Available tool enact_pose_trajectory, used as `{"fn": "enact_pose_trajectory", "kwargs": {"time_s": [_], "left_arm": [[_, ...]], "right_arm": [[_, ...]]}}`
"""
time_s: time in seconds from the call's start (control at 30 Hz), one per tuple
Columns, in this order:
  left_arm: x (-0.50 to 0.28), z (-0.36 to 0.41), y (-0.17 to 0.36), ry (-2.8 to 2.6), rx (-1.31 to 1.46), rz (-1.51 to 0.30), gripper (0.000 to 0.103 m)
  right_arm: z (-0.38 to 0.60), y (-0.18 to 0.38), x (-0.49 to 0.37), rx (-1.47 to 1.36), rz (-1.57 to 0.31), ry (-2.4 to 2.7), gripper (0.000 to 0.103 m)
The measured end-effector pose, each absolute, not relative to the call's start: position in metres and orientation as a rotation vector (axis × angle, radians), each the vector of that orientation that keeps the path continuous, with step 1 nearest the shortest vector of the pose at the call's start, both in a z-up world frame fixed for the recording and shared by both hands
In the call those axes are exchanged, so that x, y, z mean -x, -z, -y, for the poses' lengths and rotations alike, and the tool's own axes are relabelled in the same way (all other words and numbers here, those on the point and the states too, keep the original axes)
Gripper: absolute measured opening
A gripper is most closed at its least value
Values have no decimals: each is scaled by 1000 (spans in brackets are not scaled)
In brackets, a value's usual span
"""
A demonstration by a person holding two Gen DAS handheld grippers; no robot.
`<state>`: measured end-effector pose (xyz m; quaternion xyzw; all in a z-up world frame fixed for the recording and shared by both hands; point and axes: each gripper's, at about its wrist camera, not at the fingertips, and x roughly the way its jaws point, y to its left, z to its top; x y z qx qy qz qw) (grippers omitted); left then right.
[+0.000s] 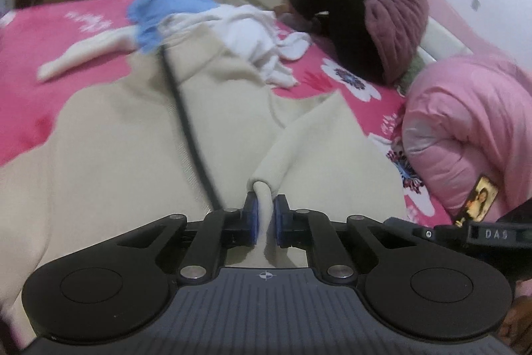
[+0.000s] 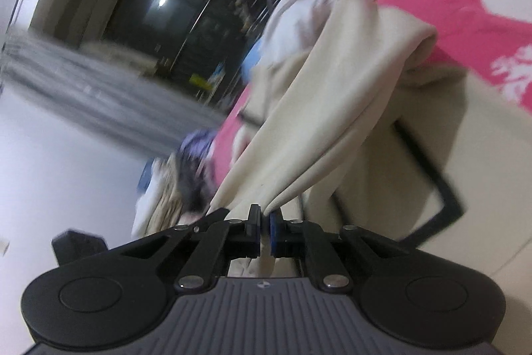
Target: Fold clothes
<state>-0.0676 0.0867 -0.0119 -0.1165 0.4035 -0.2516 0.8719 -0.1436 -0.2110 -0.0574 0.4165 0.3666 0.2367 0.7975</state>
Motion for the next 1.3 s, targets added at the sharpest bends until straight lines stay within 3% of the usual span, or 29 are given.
{"fn": "enact_pose_trajectory", "kwargs": {"time_s": [0.5,0.7,0.77,0.87,1.13,1.3], "left_arm": [[125,-137,33,371,220,-973,8],[135,-129,52,365,30,-1004,10],[137,-126,56,372,-41,-1013,16],[135,-129,50,360,-64,-1024,25],[116,-124,18,296,-88,-926,33],[98,-59,14,458,-124,-805,36]], "right_arm": [[154,87,171,-738,-1058,-583,7],[146,127,170,-723,-1179,-538,20],[147,130,171,-711,-1197,-533,23],[149,125,173,-689,-1157,-552,35],[203,65,174,-533,-866,-394,36],[239,46,137,-132,-714,-199,36]]}}
